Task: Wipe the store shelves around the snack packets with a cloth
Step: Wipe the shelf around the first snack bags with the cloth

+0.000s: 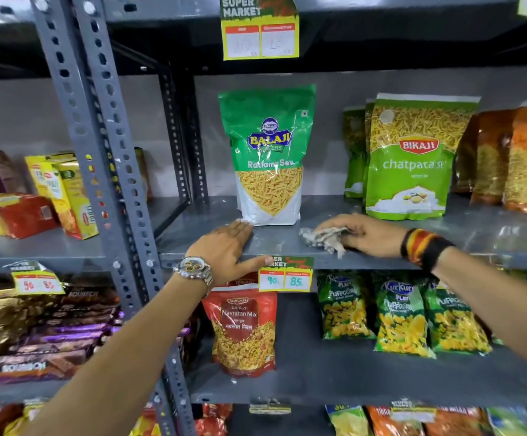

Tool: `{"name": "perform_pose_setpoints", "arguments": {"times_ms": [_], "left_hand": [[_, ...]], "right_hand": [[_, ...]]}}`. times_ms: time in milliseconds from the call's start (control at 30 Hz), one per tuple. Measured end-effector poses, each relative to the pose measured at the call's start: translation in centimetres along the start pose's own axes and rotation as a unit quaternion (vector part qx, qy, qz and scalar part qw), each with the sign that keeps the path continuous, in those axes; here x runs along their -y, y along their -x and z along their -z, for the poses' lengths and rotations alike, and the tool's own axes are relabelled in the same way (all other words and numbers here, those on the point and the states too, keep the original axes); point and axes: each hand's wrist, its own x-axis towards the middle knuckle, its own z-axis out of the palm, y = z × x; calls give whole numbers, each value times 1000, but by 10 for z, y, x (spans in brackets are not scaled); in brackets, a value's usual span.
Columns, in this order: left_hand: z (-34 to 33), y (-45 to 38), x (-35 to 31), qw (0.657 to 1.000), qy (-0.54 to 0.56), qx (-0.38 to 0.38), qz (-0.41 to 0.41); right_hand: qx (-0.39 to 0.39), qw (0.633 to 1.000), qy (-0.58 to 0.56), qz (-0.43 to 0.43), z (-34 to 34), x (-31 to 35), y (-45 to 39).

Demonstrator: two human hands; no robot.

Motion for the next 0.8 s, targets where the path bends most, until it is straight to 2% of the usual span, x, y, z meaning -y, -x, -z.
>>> {"name": "perform_pose_setpoints", "arguments": {"times_ms": [100,267,500,600,700,733,800], "left_hand": [[-2,0,-1,1000,-4,-9,5],[-1,1,-1,1000,4,-4,7],[1,3,-2,1000,5,-8,-4],[-1,1,1,1000,9,1,-4],[-5,0,3,1000,7,9,-4],[-6,-1,3,1000,4,7,-3],[-8,-1,3,1000,1,-1,-6]], "right_hand": [[81,996,-22,5,16,22,14],[-35,999,-9,9,9,35,-39],[-15,997,70,-8,-27,47,-86],[49,994,101,-13,-17,55,-83],[194,977,76,-33,20,61,-64],[221,972,61,-49,33,58,-59],[176,980,66,-71,51,44,-54]]}}
